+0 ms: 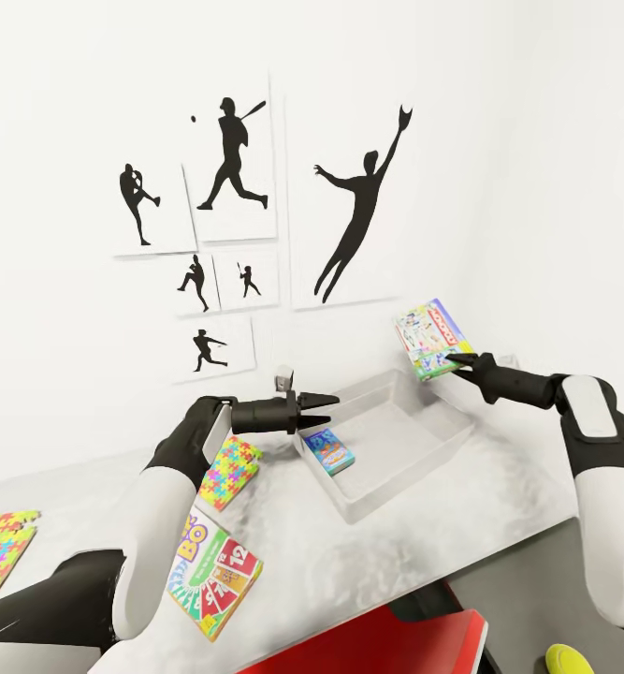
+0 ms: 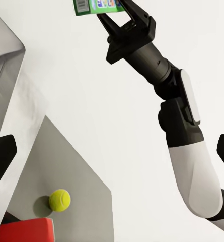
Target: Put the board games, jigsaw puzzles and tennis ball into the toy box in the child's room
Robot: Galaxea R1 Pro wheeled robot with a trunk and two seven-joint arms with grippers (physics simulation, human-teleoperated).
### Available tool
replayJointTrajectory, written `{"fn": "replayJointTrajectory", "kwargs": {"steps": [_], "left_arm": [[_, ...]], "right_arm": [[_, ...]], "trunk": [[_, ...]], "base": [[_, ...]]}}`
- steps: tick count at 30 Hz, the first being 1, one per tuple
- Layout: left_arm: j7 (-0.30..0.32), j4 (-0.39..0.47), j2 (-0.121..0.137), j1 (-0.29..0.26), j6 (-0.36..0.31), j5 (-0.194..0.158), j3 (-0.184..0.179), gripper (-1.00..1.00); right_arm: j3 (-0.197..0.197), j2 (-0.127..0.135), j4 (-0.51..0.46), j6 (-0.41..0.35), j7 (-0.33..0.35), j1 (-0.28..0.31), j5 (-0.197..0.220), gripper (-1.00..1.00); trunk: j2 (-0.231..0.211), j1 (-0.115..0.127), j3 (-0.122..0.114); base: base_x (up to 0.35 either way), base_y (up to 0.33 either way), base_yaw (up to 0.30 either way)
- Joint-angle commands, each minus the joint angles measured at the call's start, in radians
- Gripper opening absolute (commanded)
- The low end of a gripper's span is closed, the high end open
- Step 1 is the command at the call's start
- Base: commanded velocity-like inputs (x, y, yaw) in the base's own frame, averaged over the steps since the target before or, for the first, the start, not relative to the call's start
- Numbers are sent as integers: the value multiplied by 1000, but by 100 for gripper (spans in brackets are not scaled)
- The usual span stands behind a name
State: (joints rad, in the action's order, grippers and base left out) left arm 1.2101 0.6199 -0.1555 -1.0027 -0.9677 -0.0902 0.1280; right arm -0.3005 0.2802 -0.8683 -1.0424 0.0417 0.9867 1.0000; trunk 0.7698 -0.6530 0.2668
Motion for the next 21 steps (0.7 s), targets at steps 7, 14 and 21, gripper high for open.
{"fn": "replayJointTrajectory", "kwargs": {"steps": [7,14,21], "left_arm": [[3,0,-1,-1,-6,3,4,100],[3,0,0,-1,-6,3,5,100],[3,0,1,-1,-5,3,5,100]], "right_arm": [[-1,7,8,-5,4,0,5,-100],[5,20,37,-5,4,0,5,-100],[73,20,86,-5,4,1,4,-100]], "trunk": [[1,0,1],[1,0,1],[1,0,1]], "base": [[0,0,0],[0,0,0],[0,0,0]]}}
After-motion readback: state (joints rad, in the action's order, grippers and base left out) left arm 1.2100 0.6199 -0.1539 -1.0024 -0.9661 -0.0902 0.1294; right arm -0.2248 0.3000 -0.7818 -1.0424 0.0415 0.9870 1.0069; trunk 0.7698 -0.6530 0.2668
